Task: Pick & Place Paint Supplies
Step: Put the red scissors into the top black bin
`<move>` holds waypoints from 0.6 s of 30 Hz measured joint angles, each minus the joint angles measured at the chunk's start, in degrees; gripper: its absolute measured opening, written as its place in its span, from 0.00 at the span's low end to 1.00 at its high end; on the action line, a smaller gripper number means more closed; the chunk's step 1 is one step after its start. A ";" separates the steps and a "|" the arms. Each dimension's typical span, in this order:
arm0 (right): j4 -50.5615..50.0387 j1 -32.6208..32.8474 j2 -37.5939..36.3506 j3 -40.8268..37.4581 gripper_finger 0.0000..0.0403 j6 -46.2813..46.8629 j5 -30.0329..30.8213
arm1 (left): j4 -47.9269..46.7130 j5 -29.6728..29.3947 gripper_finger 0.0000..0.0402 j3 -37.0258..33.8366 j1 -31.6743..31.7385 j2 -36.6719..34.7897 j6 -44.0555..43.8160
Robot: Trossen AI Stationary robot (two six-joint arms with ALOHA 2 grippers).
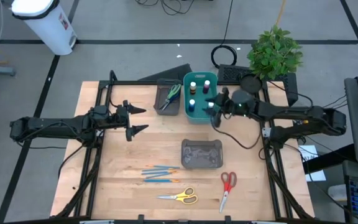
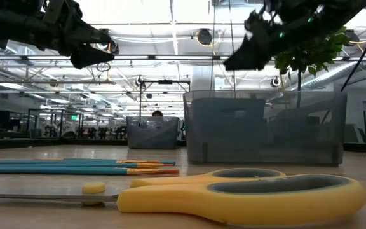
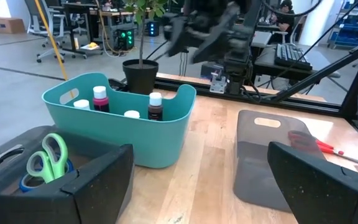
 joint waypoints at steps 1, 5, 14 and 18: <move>0.43 1.55 -0.63 0.00 0.54 0.42 -0.04 | -0.02 0.00 0.94 0.00 0.00 0.00 -0.02; 1.26 8.56 -2.35 0.00 0.54 0.69 -0.16 | 0.00 0.00 0.94 0.00 -0.02 0.00 -0.34; 1.30 24.27 -2.90 0.00 0.53 0.96 -0.27 | -0.02 0.02 0.94 0.00 -0.02 0.00 -5.68; 1.30 29.86 -2.90 0.00 0.53 5.32 -0.27 | 0.00 0.02 0.94 0.00 -0.02 0.00 -5.84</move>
